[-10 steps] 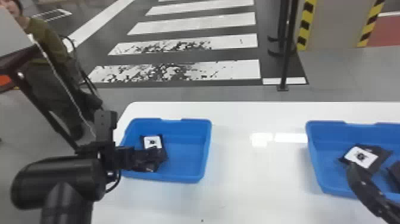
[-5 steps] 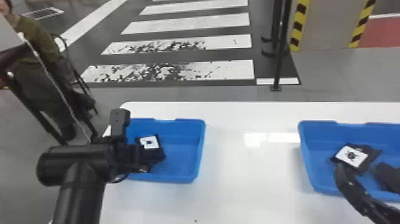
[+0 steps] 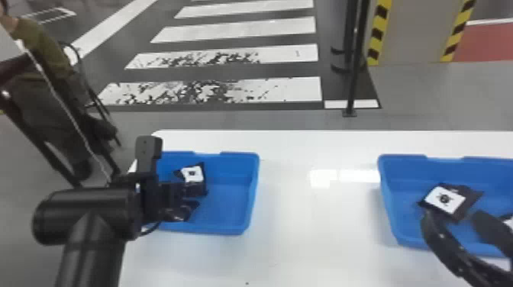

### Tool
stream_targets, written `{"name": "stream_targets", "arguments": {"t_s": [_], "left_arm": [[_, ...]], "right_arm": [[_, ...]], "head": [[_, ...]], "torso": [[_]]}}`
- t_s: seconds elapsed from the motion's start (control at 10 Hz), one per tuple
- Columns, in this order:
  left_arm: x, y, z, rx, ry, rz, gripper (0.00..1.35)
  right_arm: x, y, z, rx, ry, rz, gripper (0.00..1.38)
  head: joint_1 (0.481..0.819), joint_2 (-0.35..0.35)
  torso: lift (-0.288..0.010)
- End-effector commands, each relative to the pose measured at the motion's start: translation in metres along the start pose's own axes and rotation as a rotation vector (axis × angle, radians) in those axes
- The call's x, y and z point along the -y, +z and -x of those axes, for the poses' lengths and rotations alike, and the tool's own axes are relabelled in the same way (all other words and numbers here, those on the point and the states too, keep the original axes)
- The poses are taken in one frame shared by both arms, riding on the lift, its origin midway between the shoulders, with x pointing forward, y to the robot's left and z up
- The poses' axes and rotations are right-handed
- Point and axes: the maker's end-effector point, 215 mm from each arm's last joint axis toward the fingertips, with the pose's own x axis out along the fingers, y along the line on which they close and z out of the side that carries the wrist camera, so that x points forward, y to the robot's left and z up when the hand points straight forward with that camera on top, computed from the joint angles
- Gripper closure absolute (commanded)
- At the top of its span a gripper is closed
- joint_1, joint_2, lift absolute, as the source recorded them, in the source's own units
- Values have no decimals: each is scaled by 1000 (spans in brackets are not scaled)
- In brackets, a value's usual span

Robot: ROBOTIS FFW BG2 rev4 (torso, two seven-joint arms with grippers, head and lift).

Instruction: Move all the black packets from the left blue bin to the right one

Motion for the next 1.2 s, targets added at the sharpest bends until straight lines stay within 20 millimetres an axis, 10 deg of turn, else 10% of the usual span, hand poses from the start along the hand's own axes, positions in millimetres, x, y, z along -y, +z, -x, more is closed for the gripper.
{"name": "stream_targets", "arguments": {"t_s": [0.0,0.2,0.6,1.1], "left_arm": [[23,22,27,81,-41,-29,1211],[70,36,57,168,-148,-69,1211],[253,15,80,203,-604,-153,1211],[380,-22,119,134,-901,-213,1211]], "right_arm": [[-1,0,-1,-1,3,-3,211],[-6,-1,-10,1,42,-27,211],[-35,0,-36,-29,187,-143,213],[-75,5,-55,-28,299,-247,213]], "head": [[695,171],[695,150],[695,20],[695,-145]], "torso": [[-140],[-140],[-140],[-140]]}}
